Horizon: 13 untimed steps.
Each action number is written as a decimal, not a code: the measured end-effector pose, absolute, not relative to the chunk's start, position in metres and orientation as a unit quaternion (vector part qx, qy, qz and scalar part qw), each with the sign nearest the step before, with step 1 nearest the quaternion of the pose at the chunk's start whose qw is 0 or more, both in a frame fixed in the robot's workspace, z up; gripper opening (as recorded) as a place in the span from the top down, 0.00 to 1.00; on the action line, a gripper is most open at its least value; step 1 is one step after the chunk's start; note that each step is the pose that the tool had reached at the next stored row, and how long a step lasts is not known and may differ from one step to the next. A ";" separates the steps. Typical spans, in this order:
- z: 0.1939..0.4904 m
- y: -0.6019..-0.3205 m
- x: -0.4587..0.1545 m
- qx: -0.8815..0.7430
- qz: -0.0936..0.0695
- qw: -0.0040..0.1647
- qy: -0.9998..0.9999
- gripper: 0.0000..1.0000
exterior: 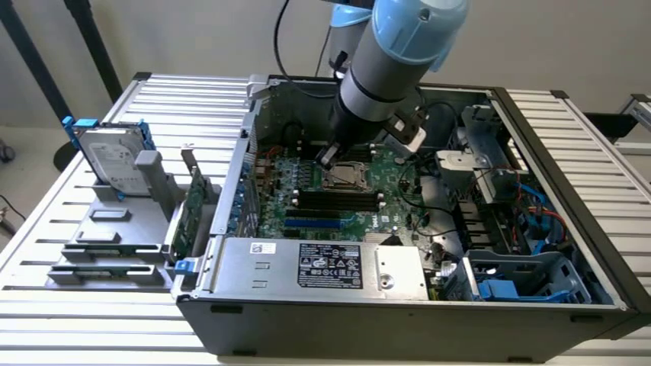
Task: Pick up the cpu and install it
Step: 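Install the second cpu locking lever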
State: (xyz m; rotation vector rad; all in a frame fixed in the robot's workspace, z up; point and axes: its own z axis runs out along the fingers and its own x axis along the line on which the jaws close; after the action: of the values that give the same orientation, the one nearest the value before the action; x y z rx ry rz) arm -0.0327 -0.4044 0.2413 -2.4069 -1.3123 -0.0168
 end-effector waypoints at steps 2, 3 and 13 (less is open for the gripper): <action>0.242 -0.409 -0.033 -0.862 -0.006 0.199 -0.467 0.89; 0.242 -0.412 -0.033 -0.862 -0.007 0.199 -0.466 0.89; 0.241 -0.429 -0.037 -0.865 -0.008 0.199 -0.460 0.89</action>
State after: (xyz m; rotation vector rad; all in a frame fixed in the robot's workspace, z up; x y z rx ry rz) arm -0.0375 -0.4289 0.2407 -2.4196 -1.2871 -0.0210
